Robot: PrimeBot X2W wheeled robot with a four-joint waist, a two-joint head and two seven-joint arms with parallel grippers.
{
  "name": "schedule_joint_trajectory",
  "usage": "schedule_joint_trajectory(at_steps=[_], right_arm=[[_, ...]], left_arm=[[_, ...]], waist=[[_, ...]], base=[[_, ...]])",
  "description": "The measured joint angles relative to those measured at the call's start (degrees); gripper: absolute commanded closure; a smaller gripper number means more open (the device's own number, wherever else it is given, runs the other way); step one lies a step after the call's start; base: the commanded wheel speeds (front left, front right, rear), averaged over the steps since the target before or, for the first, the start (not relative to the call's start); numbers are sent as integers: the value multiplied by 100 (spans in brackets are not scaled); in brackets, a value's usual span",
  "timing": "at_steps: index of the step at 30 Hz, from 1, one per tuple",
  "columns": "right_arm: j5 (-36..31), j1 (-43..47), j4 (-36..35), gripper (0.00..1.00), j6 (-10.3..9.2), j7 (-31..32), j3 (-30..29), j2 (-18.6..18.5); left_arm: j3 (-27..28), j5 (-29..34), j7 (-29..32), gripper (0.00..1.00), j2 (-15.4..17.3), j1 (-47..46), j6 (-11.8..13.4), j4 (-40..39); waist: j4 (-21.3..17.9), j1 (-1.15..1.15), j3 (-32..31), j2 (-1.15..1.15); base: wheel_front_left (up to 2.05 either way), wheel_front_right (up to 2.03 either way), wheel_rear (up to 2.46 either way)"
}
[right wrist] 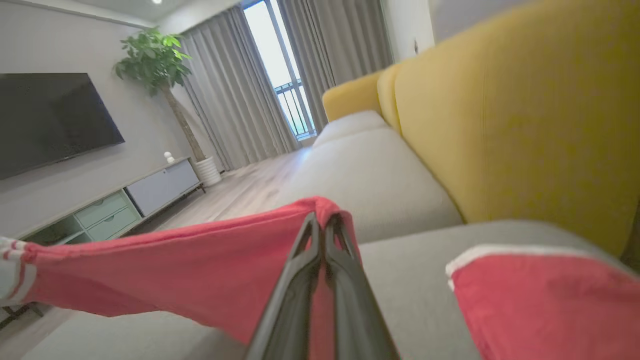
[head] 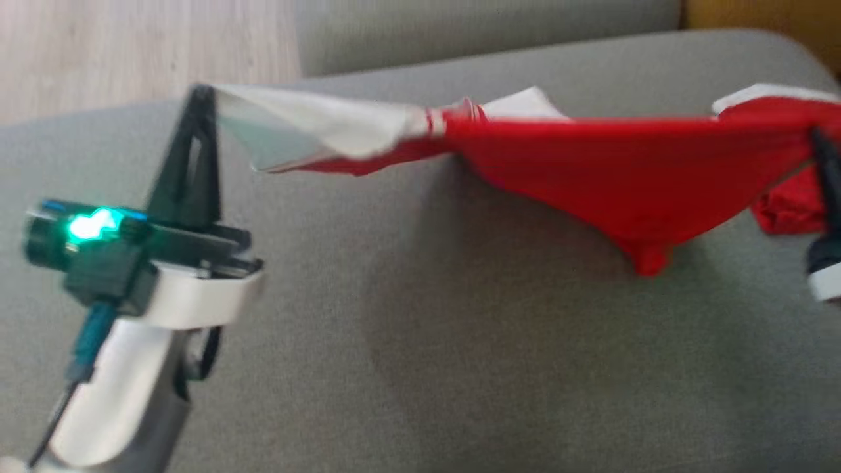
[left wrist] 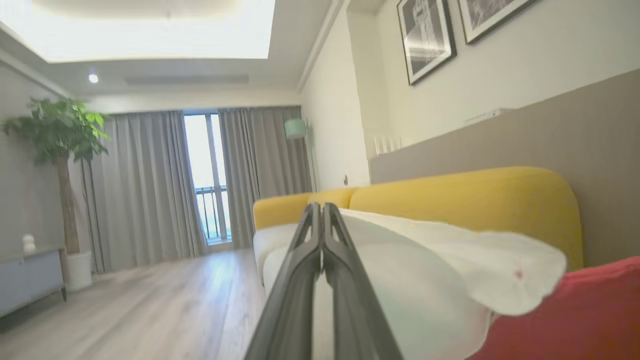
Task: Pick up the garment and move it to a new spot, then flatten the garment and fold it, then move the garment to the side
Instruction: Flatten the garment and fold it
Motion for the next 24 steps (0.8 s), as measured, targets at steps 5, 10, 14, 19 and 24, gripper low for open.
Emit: schedule_joint_trajectory(at_steps=[5,10,14,19,24], right_arm=[[-299,-14,-608,100,0,2,-244,-641],[-308,-511,-1149,100,0,376,-659,-1221],[-339,-1140,-1404,100,0,772,-743,-1474],[-365,-2014,-1393,100,0,1174,-422,-1454],[-482,-2847,-1122,100,0,1402,-46,-1202]], left_arm=[[181,76,65,100,410,-320,-204,-364],[360,191,316,100,632,-1462,-331,-666],[428,175,525,100,647,-2398,-527,-426],[213,322,853,100,682,-3372,-871,310],[-2,513,932,100,626,-4271,-1096,1039]], waist=[[-39,-1,-426,0],[-57,-1,-653,0],[-44,0,-589,0],[-16,0,-307,0],[19,1,99,0]], base=[[0,0,0],[0,0,0],[0,0,0],[0,0,0],[0,0,0]])
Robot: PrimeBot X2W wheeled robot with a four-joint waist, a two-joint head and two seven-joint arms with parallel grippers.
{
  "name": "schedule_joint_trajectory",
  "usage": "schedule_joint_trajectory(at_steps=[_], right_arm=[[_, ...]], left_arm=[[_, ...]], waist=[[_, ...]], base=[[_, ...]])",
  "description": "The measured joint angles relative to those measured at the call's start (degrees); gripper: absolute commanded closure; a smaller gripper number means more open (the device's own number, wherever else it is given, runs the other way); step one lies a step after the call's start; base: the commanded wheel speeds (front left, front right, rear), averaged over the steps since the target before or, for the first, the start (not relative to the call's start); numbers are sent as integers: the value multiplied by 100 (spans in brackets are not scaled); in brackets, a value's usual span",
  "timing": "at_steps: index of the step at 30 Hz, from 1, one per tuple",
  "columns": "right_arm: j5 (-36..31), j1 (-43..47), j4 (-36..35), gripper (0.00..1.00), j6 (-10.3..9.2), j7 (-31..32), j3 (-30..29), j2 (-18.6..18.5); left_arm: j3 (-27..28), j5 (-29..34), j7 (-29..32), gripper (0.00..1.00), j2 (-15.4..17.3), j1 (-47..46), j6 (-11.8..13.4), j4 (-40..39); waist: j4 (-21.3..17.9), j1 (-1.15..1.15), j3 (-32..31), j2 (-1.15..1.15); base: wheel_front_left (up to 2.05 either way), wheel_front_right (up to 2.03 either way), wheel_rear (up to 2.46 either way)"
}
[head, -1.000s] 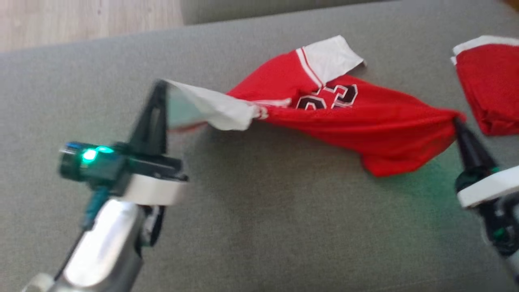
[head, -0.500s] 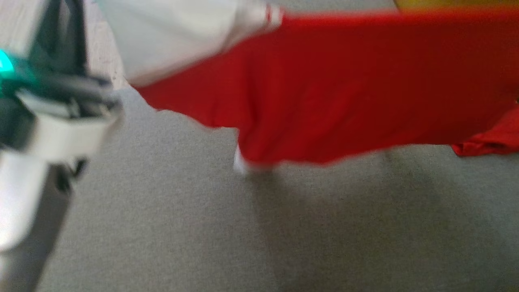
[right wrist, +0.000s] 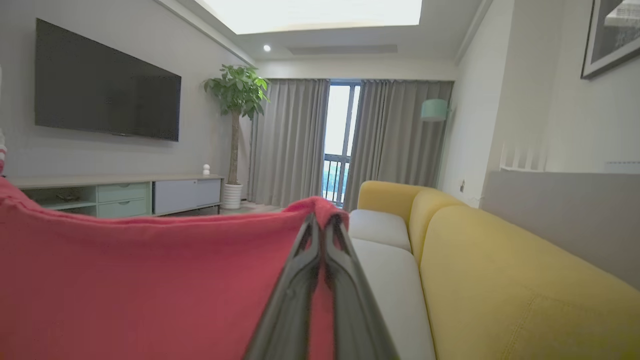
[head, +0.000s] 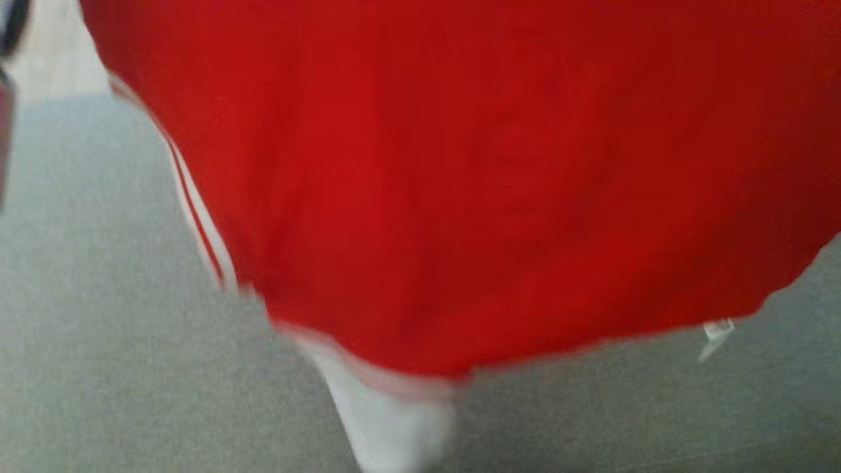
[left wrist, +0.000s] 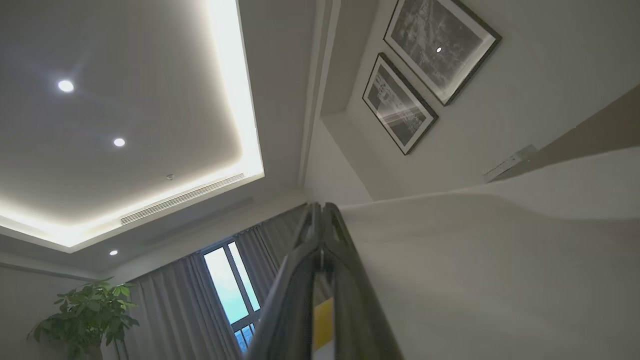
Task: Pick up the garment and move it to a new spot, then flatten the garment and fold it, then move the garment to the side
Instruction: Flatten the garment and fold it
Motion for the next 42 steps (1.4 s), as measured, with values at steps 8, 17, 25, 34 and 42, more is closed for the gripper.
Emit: schedule_joint_trajectory(at_steps=[8,17,25,34,42], right_arm=[[-346,-1854,1079,100,0,-174,869,476],[-344,-2871,2009,100,0,-1099,1507,559],[-123,-2905,2426,100,0,-1366,2140,434],[326,-1574,2636,100,0,-1414,2171,557],[476,515,2172,100,0,-1414,1519,732]], left_arm=[[-231,552,-456,100,-305,-1741,-88,1634],[-109,612,-938,100,-726,-2691,125,2327],[58,364,-955,100,-755,-1904,-34,1602],[178,70,-954,100,-523,1060,-35,298],[611,-366,-951,100,3,4579,220,-1056]], waist=[[140,2,1015,0],[369,1,1902,0],[551,1,2495,-1],[642,-1,2146,0],[565,-3,1303,0]], base=[[0,0,0],[0,0,0],[0,0,0],[0,0,0],[0,0,0]])
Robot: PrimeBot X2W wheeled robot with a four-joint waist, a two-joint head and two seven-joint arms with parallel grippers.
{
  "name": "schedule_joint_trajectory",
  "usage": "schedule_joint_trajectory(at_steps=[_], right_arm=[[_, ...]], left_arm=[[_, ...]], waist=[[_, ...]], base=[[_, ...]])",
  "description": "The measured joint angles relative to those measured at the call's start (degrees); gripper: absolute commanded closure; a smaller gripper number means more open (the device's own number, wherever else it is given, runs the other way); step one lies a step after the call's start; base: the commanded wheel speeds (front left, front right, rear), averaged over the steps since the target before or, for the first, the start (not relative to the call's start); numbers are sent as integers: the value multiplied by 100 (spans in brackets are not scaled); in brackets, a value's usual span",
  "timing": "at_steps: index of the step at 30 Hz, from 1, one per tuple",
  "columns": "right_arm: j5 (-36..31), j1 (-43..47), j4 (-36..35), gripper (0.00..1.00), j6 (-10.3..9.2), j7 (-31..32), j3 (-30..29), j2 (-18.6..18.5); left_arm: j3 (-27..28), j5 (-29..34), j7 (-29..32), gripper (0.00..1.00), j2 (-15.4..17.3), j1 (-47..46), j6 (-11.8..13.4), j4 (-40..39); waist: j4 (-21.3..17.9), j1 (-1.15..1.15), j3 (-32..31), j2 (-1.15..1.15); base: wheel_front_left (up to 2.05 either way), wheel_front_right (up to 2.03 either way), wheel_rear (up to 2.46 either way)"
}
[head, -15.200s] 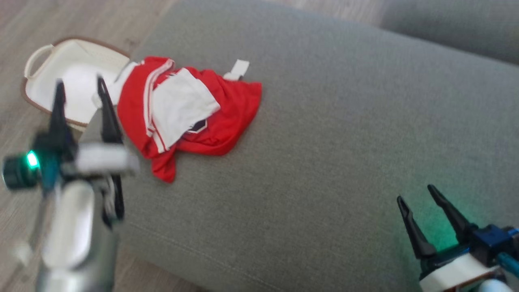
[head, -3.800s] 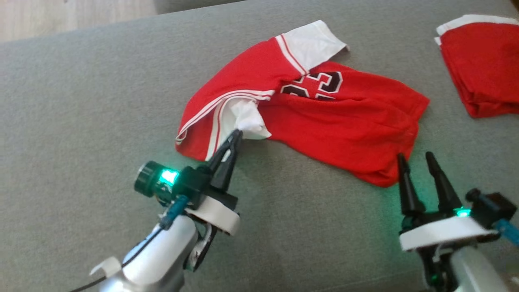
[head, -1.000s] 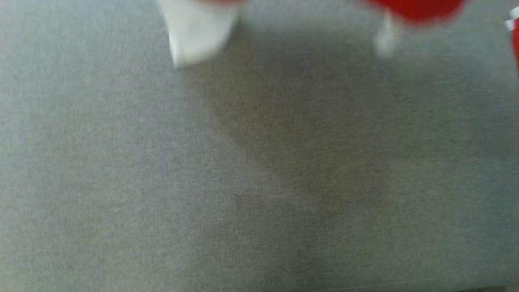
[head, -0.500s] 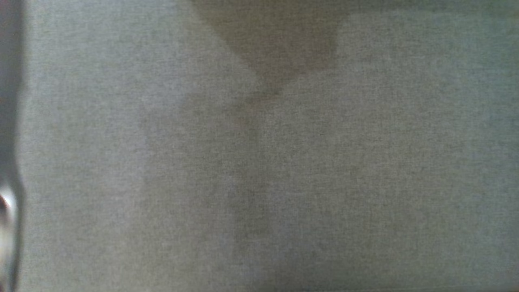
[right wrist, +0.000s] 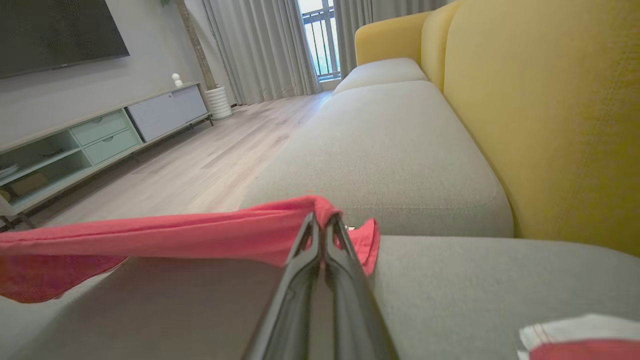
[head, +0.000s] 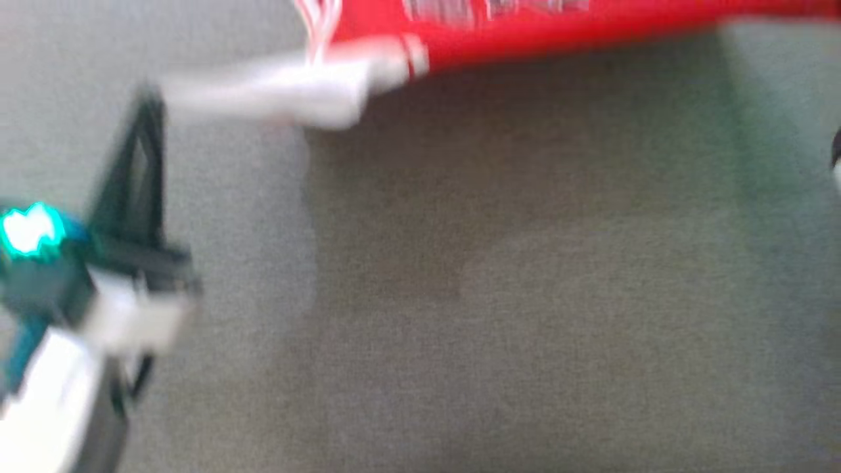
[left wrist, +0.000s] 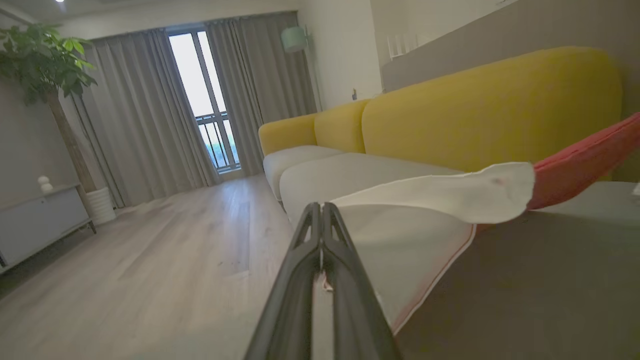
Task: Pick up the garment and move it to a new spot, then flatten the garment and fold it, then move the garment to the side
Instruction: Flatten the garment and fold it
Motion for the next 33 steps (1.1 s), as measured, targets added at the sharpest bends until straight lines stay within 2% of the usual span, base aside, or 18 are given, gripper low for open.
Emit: schedule_joint_trajectory(at_steps=[5,15,22,26,33], right_arm=[[-159,1060,-258,100,0,0,-321,-4],[-639,2610,-673,100,0,0,-873,-32],[-798,3545,-931,100,0,1,-1143,-32],[-847,3772,-984,100,0,1,-1215,4],[-892,3568,-835,100,0,3,-1100,171]], left_arm=[[-59,-89,9,100,16,1379,189,-463],[-388,-212,176,100,9,3166,570,-1040],[-443,-324,388,100,-7,3492,649,-1272],[-442,-445,489,100,-32,3440,661,-1324],[-547,-509,680,100,-202,2254,430,-975]], waist=[[-8,0,-465,0],[-51,2,-946,0],[-53,2,-1021,0],[-71,2,-973,0],[-74,3,-673,0]], base=[[0,0,0],[0,0,0],[0,0,0],[0,0,0],[0,0,0]])
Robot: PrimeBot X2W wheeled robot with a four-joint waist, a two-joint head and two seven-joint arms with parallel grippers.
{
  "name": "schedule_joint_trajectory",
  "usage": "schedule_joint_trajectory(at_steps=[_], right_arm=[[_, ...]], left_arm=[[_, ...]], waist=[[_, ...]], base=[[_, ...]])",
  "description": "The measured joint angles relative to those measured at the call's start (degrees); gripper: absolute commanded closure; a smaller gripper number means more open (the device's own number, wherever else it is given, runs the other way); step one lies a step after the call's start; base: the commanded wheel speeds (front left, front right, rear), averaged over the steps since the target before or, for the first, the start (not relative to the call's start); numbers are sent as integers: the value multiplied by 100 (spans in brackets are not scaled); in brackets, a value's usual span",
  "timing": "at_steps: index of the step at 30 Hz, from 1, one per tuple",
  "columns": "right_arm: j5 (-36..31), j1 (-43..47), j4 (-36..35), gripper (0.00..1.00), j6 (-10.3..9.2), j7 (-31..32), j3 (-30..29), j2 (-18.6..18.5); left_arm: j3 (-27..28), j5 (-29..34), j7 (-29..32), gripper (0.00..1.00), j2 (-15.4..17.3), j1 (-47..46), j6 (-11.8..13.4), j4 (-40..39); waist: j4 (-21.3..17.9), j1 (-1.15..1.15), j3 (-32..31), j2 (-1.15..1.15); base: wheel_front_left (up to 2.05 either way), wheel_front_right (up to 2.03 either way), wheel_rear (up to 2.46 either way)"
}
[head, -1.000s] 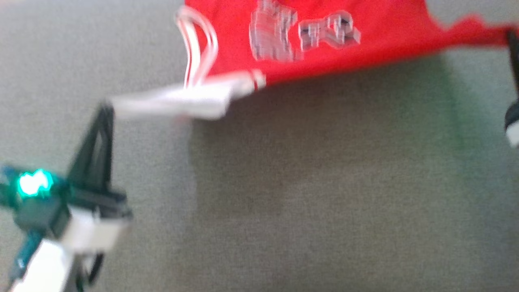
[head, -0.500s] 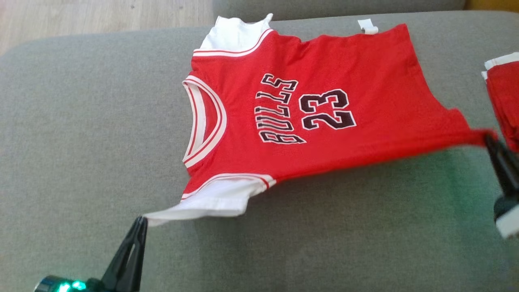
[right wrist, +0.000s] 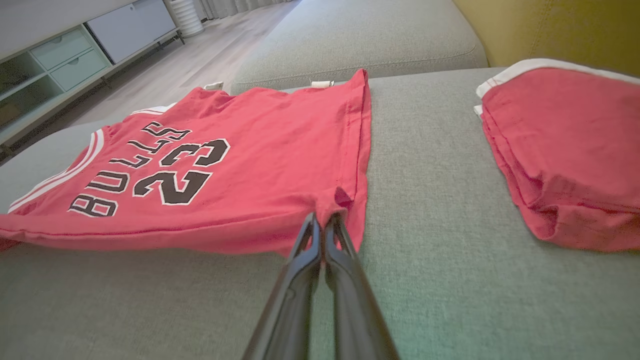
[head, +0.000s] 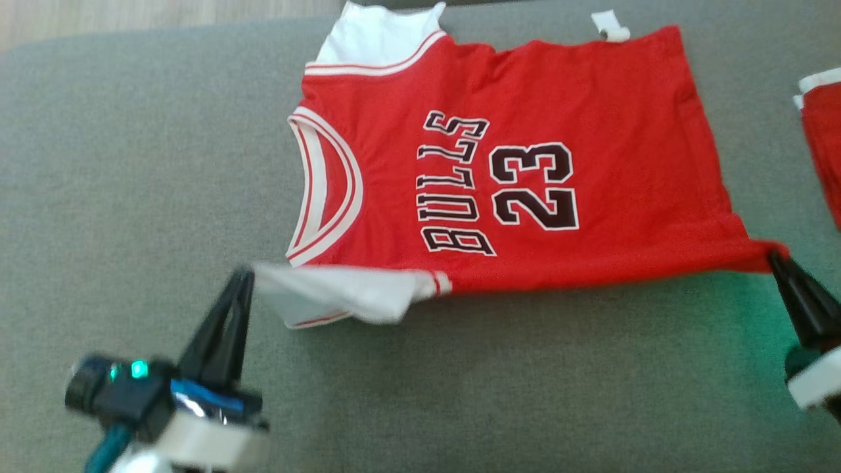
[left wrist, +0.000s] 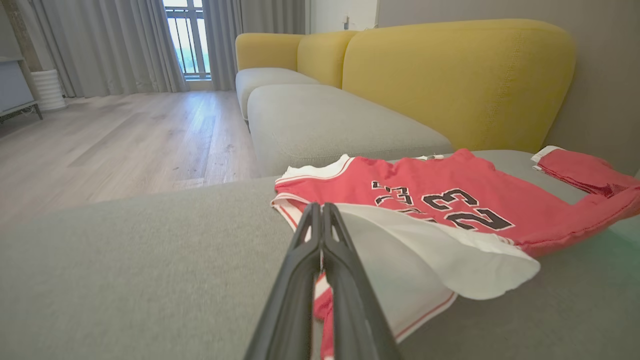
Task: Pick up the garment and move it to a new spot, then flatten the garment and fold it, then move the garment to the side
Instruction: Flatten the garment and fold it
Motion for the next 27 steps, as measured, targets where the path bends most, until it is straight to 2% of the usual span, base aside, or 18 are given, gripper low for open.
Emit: schedule_joint_trajectory(at_steps=[7,18,25,26,27], right_arm=[[183,-913,294,100,0,0,193,104],[319,-1931,681,100,0,-1,595,112],[367,-2458,955,100,0,-2,876,120],[367,-2506,994,87,0,-2,913,138],[367,-2548,1037,40,0,-2,932,165]], left_arm=[[-22,191,-222,100,-225,-1196,-80,742],[-276,628,-457,100,-438,-2972,-530,1984],[-380,789,-541,100,-542,-3680,-626,2677],[-383,789,-561,100,-563,-3717,-626,2781],[-388,788,-561,80,-582,-3750,-626,2892]], waist=[[-25,1,360,0],[2,1,850,0],[20,1,1115,0],[21,1,1132,0],[22,1,1140,0]], base=[[0,0,0],[0,0,0],[0,0,0],[0,0,0],[0,0,0]])
